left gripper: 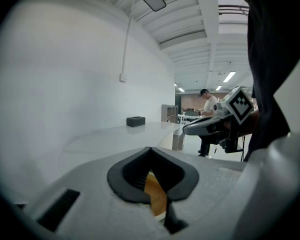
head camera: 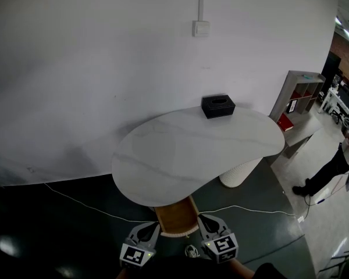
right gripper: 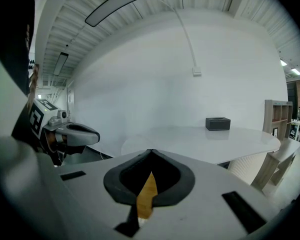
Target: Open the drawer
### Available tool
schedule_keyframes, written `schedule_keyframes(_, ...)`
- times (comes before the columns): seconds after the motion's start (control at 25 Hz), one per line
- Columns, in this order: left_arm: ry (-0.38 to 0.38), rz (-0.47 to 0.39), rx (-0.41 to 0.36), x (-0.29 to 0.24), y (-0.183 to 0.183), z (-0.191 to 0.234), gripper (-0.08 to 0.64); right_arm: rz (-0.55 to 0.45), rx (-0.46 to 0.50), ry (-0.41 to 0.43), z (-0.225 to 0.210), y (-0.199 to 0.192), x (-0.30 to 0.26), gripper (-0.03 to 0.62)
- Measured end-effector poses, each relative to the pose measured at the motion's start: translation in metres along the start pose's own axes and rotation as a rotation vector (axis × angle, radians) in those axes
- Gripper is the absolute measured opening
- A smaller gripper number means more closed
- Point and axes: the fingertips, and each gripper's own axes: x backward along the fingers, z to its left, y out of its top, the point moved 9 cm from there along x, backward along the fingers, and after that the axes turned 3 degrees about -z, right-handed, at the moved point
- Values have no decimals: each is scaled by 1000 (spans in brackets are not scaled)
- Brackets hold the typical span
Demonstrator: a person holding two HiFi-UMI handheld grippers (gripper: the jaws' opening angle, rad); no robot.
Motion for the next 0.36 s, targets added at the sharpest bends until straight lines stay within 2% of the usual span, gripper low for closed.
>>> schedule_keyframes(0.36,-8,10,-12,-3,2,-6,18,7,5,14,-2,0,2,4)
